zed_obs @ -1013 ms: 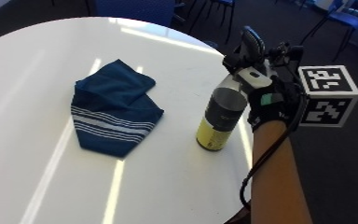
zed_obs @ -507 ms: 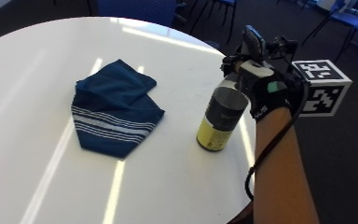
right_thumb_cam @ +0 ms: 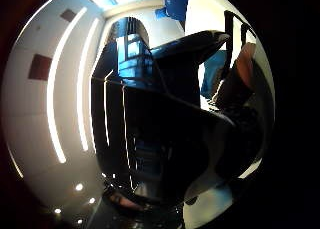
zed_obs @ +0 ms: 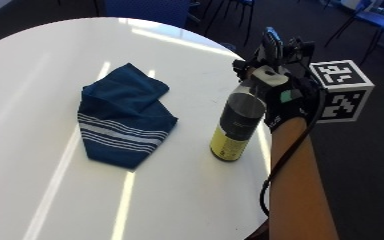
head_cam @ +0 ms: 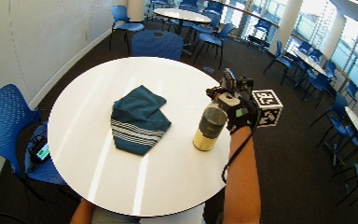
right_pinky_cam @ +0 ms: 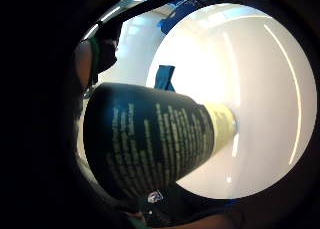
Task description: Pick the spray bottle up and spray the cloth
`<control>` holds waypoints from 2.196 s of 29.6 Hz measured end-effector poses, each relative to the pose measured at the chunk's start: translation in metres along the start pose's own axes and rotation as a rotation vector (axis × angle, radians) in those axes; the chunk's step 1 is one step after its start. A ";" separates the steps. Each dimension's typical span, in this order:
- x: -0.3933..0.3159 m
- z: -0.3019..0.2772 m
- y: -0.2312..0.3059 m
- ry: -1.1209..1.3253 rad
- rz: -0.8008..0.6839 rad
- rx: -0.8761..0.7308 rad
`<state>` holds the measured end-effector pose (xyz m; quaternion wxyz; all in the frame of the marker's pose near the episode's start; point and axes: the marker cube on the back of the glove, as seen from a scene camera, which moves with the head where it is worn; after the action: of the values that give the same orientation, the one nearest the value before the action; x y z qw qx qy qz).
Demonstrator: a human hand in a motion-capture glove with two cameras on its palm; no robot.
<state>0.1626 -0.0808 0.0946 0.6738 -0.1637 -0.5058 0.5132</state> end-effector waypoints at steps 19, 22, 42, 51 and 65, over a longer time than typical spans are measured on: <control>-0.005 0.001 -0.008 0.124 -0.192 0.293; -0.006 0.000 -0.008 0.141 -0.205 0.326; -0.006 -0.004 -0.008 0.169 -0.216 0.377; -0.001 -0.002 -0.006 0.167 -0.205 0.383; -0.010 -0.008 -0.013 0.332 -0.202 0.333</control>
<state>0.1765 -0.0924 0.0950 0.8131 -0.0812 -0.3106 0.4856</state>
